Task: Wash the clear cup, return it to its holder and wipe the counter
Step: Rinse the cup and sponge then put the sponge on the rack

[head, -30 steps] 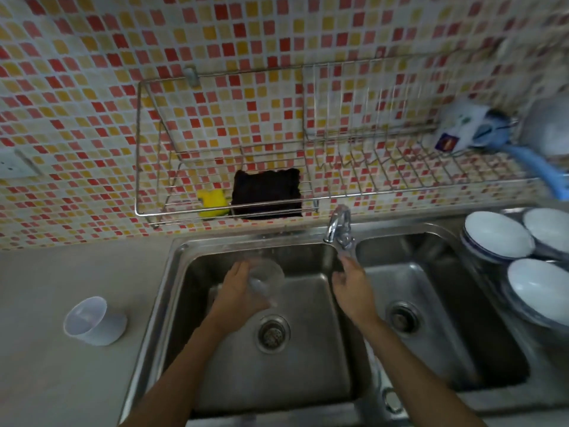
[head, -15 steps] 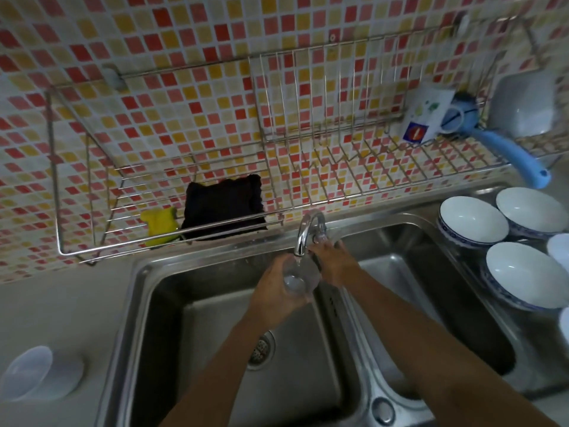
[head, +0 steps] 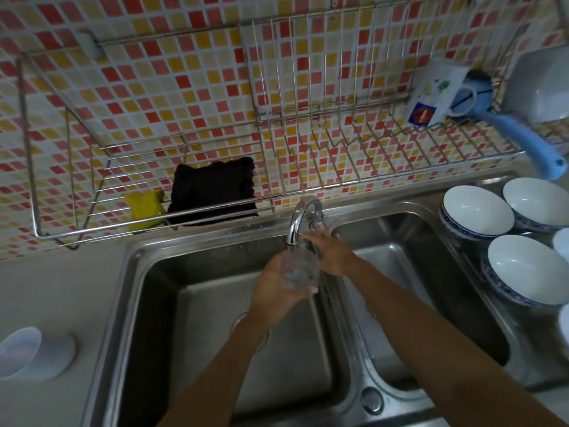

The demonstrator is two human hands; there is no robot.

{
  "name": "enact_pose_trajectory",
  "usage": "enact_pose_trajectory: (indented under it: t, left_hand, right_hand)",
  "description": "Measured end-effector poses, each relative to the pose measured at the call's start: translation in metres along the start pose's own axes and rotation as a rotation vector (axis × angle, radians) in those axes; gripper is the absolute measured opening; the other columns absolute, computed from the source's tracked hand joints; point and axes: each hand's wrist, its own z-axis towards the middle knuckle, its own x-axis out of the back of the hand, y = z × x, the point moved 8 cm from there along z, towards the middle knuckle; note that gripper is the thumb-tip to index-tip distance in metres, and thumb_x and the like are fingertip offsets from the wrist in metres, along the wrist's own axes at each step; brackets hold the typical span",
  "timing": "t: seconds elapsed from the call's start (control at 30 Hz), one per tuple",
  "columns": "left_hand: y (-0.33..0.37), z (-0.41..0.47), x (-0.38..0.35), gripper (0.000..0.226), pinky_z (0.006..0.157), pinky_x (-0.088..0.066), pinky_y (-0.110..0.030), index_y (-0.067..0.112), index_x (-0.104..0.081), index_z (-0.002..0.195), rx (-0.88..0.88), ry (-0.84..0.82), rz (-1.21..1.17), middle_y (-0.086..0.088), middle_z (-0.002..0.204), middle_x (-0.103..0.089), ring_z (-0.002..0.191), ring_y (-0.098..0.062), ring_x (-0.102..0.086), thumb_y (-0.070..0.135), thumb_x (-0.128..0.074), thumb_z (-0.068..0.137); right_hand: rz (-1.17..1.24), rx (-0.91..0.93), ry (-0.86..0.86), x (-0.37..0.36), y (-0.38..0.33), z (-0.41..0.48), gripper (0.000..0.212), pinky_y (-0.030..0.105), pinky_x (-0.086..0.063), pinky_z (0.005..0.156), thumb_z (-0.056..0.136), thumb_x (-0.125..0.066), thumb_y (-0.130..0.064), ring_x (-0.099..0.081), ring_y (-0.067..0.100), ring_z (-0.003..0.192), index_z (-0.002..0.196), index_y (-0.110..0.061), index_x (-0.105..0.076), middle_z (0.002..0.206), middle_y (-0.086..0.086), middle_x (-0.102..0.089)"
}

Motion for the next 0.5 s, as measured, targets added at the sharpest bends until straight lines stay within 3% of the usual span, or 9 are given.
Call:
enact_pose_trajectory:
  t: [0.1,0.2,0.27,0.33,0.4,0.5]
  left_hand:
    - [0.000,-0.004,0.008,0.073,0.074,-0.047,-0.009,0.035,-0.052,0.116,0.015,0.042,0.005,0.016,0.108,-0.063,0.098,0.003,-0.059,0.025,-0.091,0.056]
    - [-0.005,-0.011,0.006,0.066,0.074,-0.050,-0.016,0.039,-0.057,0.111,0.058,-0.013,0.072,0.017,0.102,-0.065,0.095,0.001,-0.061,0.032,-0.090,0.054]
    - [-0.009,-0.011,0.012,0.061,0.075,-0.051,-0.020,0.038,-0.059,0.107,0.107,0.056,0.070,0.017,0.099,-0.065,0.094,0.000,-0.061,0.036,-0.088,0.053]
    - [-0.011,-0.008,0.018,0.063,0.076,-0.050,-0.020,0.036,-0.057,0.108,0.141,0.114,0.099,0.018,0.101,-0.062,0.096,-0.001,-0.058,0.040,-0.087,0.053]
    - [-0.010,-0.007,0.013,0.067,0.077,-0.051,-0.022,0.036,-0.054,0.111,0.142,0.056,0.125,0.016,0.104,-0.061,0.097,-0.004,-0.058,0.039,-0.087,0.053]
    - [-0.013,-0.014,0.003,0.064,0.070,-0.048,-0.013,0.035,-0.054,0.108,0.152,-0.015,0.122,0.016,0.102,-0.060,0.095,-0.002,-0.058,0.034,-0.089,0.054]
  right_hand:
    - [0.034,-0.006,-0.007,0.002,-0.002,-0.002,0.086,0.045,0.007,0.115,0.075,-0.064,-0.003,0.004,0.019,0.148,0.143,-0.042,-0.028,0.161,0.002,-0.009]
    - [0.069,-0.013,-0.010,0.004,-0.004,-0.005,0.089,0.049,0.006,0.117,0.071,-0.061,0.003,0.005,0.023,0.148,0.141,-0.043,-0.030,0.161,0.004,-0.008]
    - [0.107,-0.031,-0.004,0.004,-0.003,-0.007,0.088,0.054,-0.001,0.118,0.071,-0.059,0.004,0.002,0.029,0.148,0.139,-0.045,-0.031,0.161,0.004,-0.007]
    - [0.121,-0.037,0.005,0.004,-0.005,-0.009,0.086,0.053,-0.002,0.118,0.072,-0.058,0.003,-0.001,0.030,0.148,0.139,-0.044,-0.032,0.161,0.004,-0.009]
    - [0.122,-0.031,0.007,0.005,-0.007,-0.011,0.086,0.052,-0.003,0.119,0.072,-0.058,0.004,-0.001,0.029,0.148,0.140,-0.042,-0.031,0.161,0.005,-0.008]
    - [0.125,-0.027,0.010,0.008,-0.009,-0.013,0.086,0.051,-0.005,0.119,0.074,-0.058,0.005,0.000,0.029,0.147,0.142,-0.040,-0.031,0.161,0.007,-0.004]
